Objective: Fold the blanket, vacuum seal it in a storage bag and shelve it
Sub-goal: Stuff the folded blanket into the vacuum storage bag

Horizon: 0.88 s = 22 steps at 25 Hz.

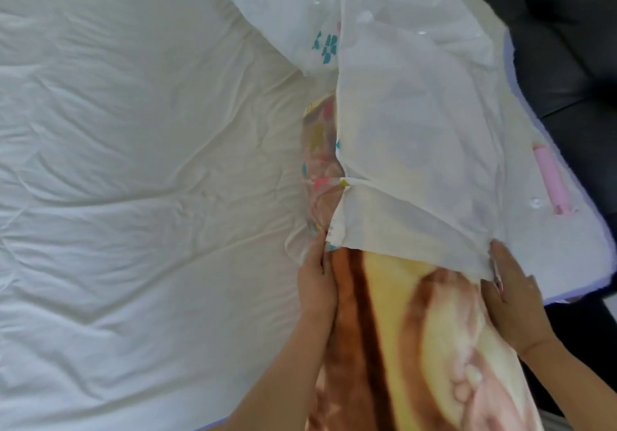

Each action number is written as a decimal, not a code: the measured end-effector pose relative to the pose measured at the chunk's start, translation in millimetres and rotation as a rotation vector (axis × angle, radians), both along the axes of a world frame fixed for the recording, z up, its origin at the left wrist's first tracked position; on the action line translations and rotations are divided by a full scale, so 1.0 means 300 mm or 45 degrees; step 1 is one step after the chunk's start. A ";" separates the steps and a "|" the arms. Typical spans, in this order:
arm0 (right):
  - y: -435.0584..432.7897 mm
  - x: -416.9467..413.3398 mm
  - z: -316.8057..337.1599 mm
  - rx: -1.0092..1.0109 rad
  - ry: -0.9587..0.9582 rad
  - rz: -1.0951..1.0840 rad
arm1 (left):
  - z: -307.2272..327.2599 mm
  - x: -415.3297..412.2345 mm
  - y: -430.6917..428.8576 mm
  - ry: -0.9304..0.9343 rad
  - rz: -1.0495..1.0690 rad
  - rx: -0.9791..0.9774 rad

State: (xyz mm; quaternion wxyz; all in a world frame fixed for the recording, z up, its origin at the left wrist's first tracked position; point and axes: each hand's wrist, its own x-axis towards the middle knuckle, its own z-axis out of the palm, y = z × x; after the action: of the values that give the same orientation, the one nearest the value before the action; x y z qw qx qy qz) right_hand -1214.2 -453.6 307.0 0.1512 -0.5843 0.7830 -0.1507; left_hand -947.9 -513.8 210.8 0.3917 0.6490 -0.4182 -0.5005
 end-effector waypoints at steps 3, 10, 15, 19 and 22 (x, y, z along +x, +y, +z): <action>-0.033 0.077 0.129 -0.408 0.313 0.231 | 0.089 -0.128 0.034 -0.268 -0.058 -0.204; -0.065 -0.056 0.109 -0.625 0.441 0.633 | 0.145 -0.179 0.076 -0.775 -0.332 -0.439; 0.094 -0.070 0.053 -0.553 0.370 0.759 | 0.115 -0.112 0.256 -0.846 -0.334 -0.550; 0.153 -0.058 0.039 -0.502 0.290 0.831 | 0.089 -0.122 0.323 -0.924 -0.332 -0.580; 0.129 -0.090 0.029 -0.379 0.309 0.812 | 0.061 -0.124 0.328 -0.800 -0.263 -0.363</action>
State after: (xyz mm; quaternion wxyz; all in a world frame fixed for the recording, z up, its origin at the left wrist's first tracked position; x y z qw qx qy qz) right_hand -1241.3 -414.9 315.9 0.0100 -0.8281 0.5433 -0.1377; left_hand -985.0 -415.3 229.1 0.2778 0.6643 -0.6472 -0.2501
